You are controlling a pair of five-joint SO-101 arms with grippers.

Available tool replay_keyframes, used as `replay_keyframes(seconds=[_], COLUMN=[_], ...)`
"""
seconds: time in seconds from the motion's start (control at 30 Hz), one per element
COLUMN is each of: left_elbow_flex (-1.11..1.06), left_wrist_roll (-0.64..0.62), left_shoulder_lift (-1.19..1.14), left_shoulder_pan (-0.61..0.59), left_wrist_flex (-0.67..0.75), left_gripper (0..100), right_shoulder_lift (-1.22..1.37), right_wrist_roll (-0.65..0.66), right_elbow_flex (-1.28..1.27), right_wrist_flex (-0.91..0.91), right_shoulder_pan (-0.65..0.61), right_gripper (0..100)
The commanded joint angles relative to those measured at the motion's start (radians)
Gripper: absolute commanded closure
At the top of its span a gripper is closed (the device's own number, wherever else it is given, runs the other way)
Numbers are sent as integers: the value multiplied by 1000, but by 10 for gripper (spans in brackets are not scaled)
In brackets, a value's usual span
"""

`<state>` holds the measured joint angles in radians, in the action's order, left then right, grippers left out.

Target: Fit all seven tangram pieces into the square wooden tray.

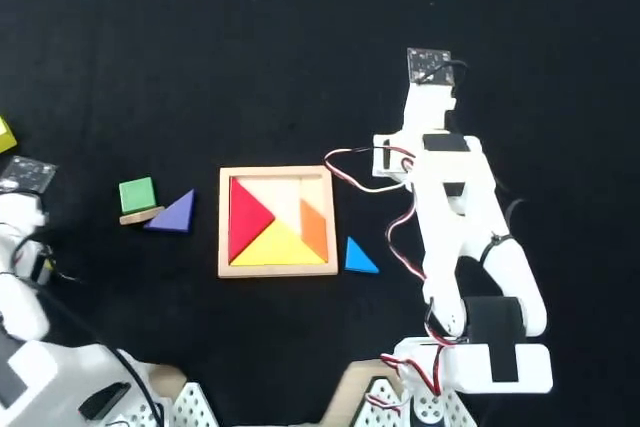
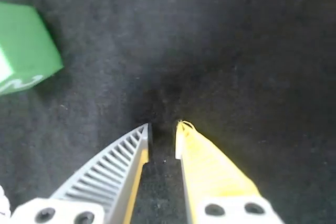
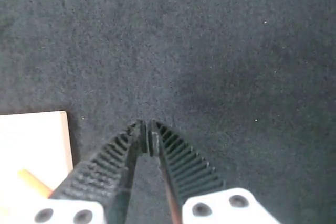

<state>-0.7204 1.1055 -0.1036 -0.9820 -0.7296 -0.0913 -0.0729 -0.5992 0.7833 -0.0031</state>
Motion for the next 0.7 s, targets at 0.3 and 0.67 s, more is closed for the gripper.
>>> replay_keyframes(seconds=[0.3,0.67], left_elbow_flex=[297,242], left_wrist_roll=[77,269], left_shoulder_lift=[-229,-15], left_shoulder_pan=[-85,-64], left_wrist_flex=[-272,-531], left_gripper=[902,903], right_shoulder_lift=[-4,-4], right_wrist_roll=[8,61], right_elbow_flex=[7,38], right_wrist_flex=[-18,-18], right_shoulder_pan=[11,75], right_gripper=[987,987])
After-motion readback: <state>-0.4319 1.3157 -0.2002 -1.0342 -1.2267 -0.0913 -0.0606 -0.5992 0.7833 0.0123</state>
